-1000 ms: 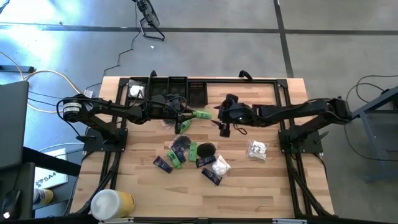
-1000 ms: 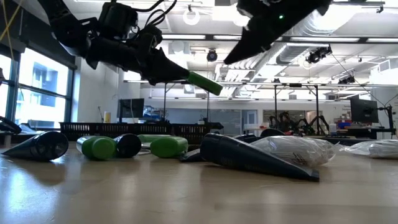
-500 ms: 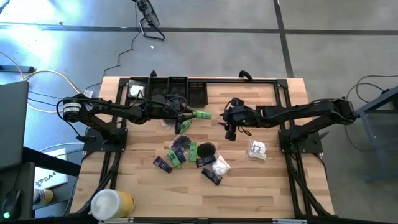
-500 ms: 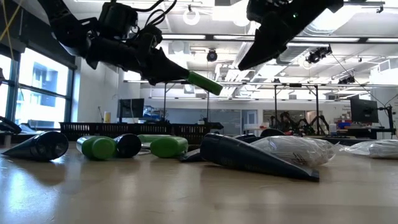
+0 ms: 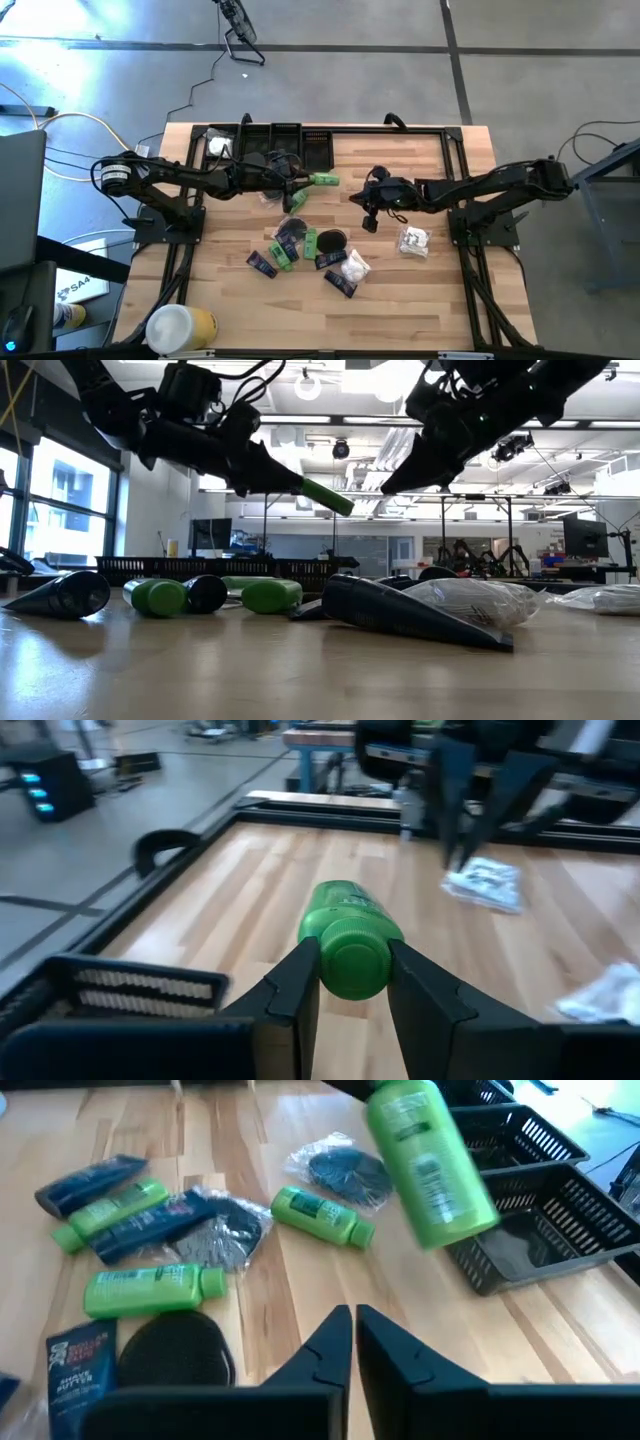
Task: Pick & Place Travel size toiletries
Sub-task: Put the shampoo into the middle right black bin
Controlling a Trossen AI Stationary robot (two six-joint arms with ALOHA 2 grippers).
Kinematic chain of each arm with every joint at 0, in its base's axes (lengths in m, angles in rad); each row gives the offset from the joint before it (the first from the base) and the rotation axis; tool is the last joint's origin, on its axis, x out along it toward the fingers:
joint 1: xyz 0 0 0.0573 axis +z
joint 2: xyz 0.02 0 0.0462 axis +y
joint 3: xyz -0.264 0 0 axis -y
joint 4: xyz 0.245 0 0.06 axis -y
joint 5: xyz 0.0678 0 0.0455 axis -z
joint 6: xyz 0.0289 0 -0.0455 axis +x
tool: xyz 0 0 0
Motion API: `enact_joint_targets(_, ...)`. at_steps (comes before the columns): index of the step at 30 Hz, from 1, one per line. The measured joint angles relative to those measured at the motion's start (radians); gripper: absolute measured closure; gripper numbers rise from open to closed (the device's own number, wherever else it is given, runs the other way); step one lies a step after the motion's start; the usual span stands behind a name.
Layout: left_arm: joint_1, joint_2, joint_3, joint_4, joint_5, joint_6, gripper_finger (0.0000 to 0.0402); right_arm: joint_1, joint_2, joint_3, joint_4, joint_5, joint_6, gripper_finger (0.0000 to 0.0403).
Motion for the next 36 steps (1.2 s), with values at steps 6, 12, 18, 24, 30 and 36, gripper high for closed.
enact_joint_targets(6, 0.000, 0.000, 0.000, 0.000, -0.182, -0.001, 0.0309, 0.000, 0.000, -0.003, 0.022, 0.001, -0.001, 0.0398)
enact_joint_targets(12, 0.000, 0.000, 0.000, 0.000, -0.410, -0.003, 0.0309, 0.000, 0.000, -0.003, 0.048, 0.001, -0.003, 0.0399)
enact_joint_targets(18, 0.000, 0.000, 0.000, -0.014, -0.648, -0.028, 0.0309, 0.000, 0.000, -0.003, 0.048, 0.001, -0.003, 0.0400)
enact_joint_targets(24, 0.015, 0.000, 0.000, -0.100, -0.775, -0.069, 0.0309, 0.000, 0.000, -0.003, 0.051, 0.001, -0.003, 0.0400)
enact_joint_targets(30, 0.072, 0.024, 0.000, -0.136, -0.742, -0.155, 0.0309, 0.000, 0.000, -0.003, 0.051, 0.001, -0.003, 0.0400)
enact_joint_targets(36, 0.131, 0.057, 0.000, -0.134, -0.736, -0.210, 0.0309, 0.000, 0.000, -0.003, 0.051, 0.001, -0.001, 0.0400)
